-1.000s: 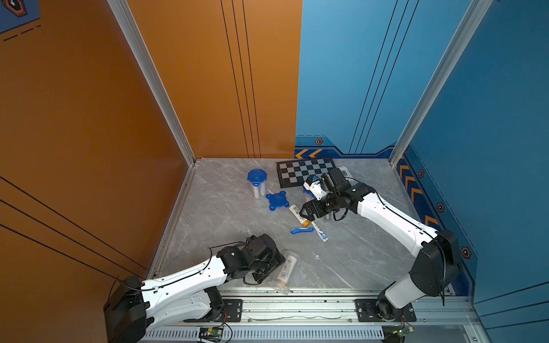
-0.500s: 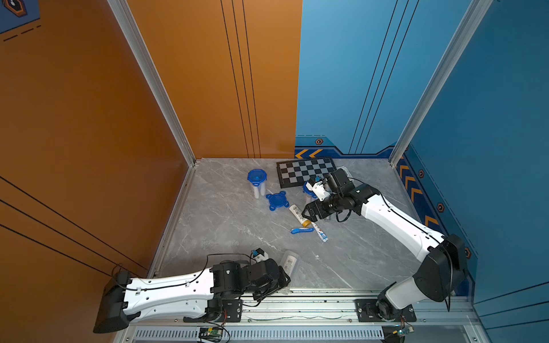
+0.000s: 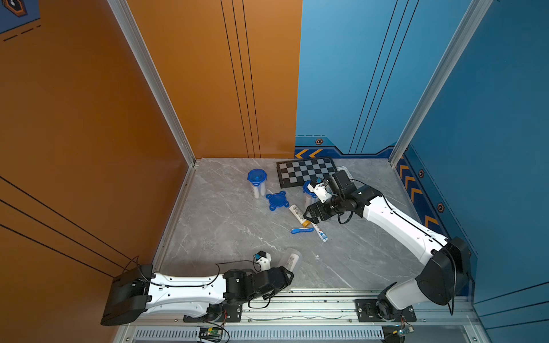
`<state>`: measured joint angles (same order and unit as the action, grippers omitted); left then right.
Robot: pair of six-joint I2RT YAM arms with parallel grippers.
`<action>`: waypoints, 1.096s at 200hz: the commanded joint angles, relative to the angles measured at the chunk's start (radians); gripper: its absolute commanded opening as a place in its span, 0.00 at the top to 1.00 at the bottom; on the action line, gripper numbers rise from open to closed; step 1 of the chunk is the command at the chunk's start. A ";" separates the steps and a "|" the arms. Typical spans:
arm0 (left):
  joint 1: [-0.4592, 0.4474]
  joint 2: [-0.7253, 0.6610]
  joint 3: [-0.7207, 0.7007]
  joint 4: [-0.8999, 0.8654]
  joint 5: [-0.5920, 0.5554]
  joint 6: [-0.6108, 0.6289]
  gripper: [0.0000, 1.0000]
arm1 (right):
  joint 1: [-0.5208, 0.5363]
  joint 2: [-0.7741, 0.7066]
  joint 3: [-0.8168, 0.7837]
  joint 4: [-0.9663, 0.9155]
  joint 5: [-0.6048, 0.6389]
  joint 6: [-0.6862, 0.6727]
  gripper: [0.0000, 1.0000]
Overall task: Pack away toiletry kits
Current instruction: Adjust the container at the center of the board.
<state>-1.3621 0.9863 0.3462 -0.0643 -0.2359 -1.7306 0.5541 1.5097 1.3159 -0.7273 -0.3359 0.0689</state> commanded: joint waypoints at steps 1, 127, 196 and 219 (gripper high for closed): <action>0.008 -0.038 -0.031 0.057 -0.118 0.008 0.47 | 0.009 -0.026 0.006 -0.043 0.017 -0.018 0.08; 0.082 -0.043 -0.027 0.030 -0.120 0.125 0.82 | 0.019 -0.011 0.023 -0.049 0.020 -0.015 0.08; 0.151 -0.029 0.197 -0.350 -0.033 0.264 0.98 | 0.019 0.005 0.049 -0.067 0.067 -0.008 0.08; 0.193 -0.027 0.360 -0.631 0.031 0.284 1.00 | 0.028 0.038 0.108 -0.127 0.140 -0.013 0.09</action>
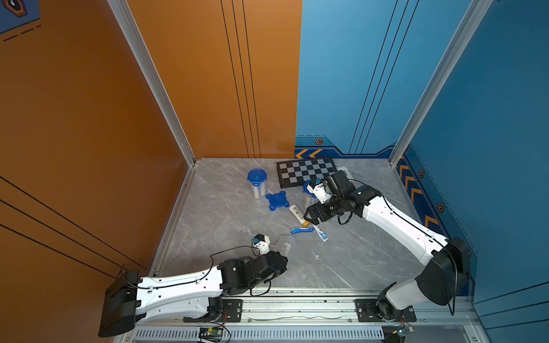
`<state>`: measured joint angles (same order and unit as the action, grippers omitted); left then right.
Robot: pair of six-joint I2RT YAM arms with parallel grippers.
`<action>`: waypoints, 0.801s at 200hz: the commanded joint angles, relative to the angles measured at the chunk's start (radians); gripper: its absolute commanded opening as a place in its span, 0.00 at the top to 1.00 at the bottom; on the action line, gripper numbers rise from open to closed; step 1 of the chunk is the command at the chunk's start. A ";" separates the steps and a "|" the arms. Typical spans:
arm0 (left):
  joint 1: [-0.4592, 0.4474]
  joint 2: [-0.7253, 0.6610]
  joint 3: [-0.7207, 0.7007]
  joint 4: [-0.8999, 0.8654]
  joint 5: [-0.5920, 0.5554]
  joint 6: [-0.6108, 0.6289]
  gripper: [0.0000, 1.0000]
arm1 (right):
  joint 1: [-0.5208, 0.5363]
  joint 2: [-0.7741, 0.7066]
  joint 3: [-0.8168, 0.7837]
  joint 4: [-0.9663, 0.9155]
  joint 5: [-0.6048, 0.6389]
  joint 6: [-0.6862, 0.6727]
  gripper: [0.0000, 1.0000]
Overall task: Pack away toiletry kits
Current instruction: Adjust the container at the center of the board.
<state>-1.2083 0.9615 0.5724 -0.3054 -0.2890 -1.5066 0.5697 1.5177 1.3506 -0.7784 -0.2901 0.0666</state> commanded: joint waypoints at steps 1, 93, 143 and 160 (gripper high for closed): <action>0.042 -0.001 0.142 -0.403 0.088 0.062 1.00 | 0.012 0.031 0.075 -0.077 0.098 -0.011 0.09; 0.253 0.374 0.712 -1.162 0.325 0.467 1.00 | 0.012 0.059 0.100 -0.111 0.183 -0.008 0.08; 0.384 0.526 0.814 -1.156 0.356 0.652 1.00 | 0.005 0.072 0.070 -0.112 0.172 -0.019 0.08; 0.422 0.580 0.842 -1.127 0.364 0.709 1.00 | 0.010 0.097 0.076 -0.112 0.145 -0.007 0.08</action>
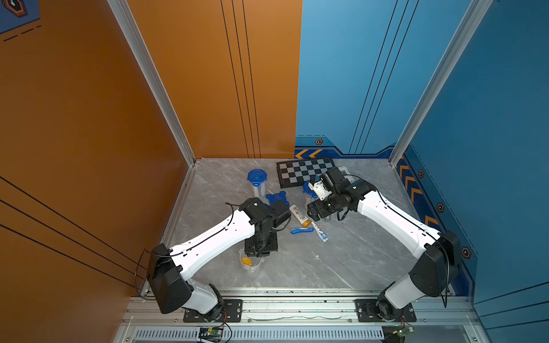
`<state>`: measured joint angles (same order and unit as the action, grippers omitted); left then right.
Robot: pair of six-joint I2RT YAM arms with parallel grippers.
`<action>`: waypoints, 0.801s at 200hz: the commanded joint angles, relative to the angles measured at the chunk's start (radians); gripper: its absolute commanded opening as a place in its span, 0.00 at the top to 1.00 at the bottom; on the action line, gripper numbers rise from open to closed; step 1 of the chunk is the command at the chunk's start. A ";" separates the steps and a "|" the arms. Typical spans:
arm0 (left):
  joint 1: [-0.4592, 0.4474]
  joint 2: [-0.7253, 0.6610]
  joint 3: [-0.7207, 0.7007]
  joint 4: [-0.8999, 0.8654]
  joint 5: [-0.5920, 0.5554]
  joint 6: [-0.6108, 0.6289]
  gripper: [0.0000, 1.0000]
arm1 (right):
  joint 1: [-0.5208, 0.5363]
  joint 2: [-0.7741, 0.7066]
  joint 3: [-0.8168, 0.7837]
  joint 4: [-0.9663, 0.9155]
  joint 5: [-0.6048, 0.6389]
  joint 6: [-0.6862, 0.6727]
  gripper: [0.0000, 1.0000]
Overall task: Pack away toiletry kits
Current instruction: Adjust the container at the center of the board.
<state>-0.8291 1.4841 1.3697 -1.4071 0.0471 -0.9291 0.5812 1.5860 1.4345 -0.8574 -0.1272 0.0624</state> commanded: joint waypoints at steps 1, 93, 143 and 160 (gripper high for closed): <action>0.046 0.060 0.046 -0.023 0.029 0.134 1.00 | -0.002 0.031 -0.007 -0.034 -0.020 -0.003 0.08; 0.147 0.157 0.056 0.099 0.075 0.254 0.92 | 0.052 0.223 0.085 -0.099 0.031 0.016 0.09; 0.184 0.137 0.042 0.111 0.099 0.277 0.75 | 0.077 0.359 0.199 -0.136 0.105 0.015 0.09; 0.194 0.121 0.031 0.115 0.109 0.279 0.71 | 0.078 0.401 0.248 -0.142 0.111 0.014 0.09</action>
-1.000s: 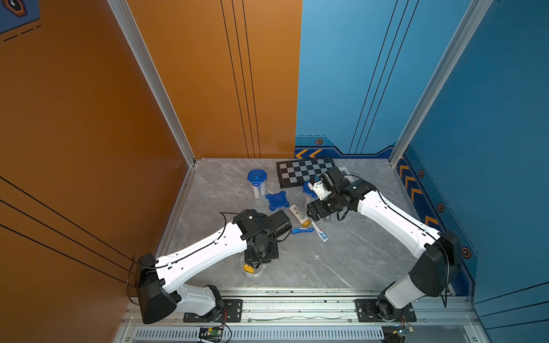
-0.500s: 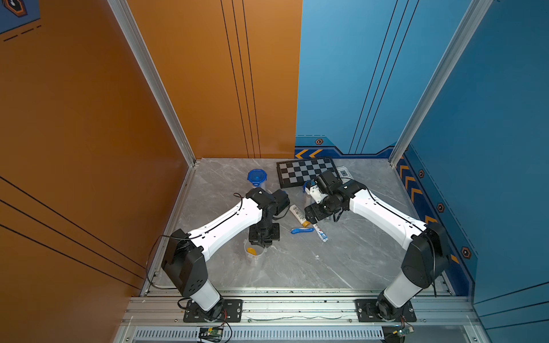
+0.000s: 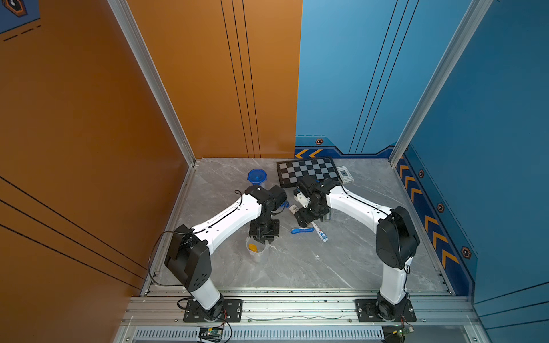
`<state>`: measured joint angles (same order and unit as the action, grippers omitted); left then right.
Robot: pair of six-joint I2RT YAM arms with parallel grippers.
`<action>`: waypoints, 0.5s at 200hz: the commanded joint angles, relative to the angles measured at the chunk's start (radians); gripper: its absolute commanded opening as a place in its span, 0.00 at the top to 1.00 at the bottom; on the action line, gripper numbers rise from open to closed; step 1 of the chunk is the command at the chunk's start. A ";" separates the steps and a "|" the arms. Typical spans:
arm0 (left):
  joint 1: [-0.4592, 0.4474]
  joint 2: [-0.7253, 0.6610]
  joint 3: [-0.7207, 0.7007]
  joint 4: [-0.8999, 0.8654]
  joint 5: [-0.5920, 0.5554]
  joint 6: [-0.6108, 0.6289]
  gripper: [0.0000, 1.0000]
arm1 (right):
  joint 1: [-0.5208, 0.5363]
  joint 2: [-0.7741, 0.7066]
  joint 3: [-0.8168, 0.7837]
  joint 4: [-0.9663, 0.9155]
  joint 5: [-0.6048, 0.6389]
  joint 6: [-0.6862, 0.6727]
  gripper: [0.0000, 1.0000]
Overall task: Pack away toiletry kits
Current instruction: Adjust the container at the center of the board.
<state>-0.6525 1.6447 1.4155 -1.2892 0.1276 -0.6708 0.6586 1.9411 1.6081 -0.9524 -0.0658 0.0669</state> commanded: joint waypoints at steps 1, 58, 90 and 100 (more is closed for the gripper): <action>0.017 -0.041 -0.015 -0.003 0.029 0.020 0.71 | 0.002 0.050 0.077 -0.047 0.050 0.009 0.09; 0.028 -0.096 -0.024 -0.001 0.052 0.008 0.46 | 0.011 0.199 0.227 -0.074 0.066 0.002 0.09; 0.031 -0.127 -0.012 -0.002 0.060 -0.003 0.34 | 0.006 0.259 0.281 -0.078 0.058 -0.005 0.09; 0.034 -0.136 -0.010 -0.001 0.063 -0.008 0.31 | 0.006 0.274 0.291 -0.080 0.052 -0.009 0.10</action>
<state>-0.6331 1.5448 1.4067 -1.2778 0.1677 -0.6682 0.6659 2.1826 1.8534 -0.9886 -0.0235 0.0662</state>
